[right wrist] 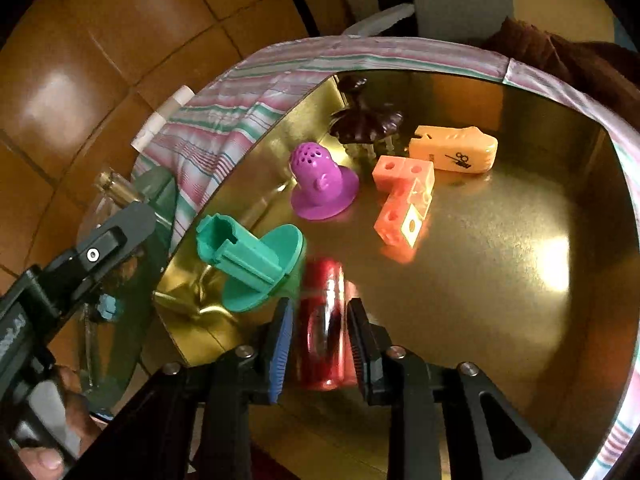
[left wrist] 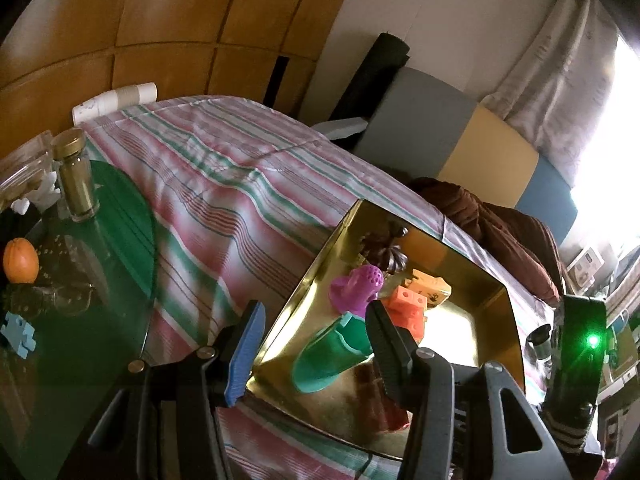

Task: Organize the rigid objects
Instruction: 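Carry the green holder into the gold tray and release it while the right releases the red tube there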

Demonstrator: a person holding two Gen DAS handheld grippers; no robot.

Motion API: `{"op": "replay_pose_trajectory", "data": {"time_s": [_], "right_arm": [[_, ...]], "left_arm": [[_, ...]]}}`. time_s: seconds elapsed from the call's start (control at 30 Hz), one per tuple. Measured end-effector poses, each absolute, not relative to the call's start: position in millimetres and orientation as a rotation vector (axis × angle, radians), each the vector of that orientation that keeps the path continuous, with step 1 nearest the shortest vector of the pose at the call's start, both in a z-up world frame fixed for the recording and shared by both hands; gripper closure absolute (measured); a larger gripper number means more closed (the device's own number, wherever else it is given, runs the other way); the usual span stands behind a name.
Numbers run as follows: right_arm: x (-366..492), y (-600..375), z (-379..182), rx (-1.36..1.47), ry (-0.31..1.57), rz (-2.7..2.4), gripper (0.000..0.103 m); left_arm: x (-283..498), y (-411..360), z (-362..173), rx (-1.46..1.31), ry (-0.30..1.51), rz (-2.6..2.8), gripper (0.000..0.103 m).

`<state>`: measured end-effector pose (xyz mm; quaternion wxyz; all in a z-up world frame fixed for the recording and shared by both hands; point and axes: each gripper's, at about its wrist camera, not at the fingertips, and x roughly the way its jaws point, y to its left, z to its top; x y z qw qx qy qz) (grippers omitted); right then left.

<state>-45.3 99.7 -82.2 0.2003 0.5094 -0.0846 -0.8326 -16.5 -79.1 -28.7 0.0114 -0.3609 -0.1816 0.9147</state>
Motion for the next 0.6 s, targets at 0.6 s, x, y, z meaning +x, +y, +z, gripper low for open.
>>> {"op": "replay_pose_trajectory", "data": {"time_s": [0.6], "right_arm": [[-15.7,141.4,-57.2,1.317,-0.324,-2.402,0.06]], "left_arm": [[-13.8,-67.3,-30.2,-1.092,-0.541,2.797,0.05]]}}
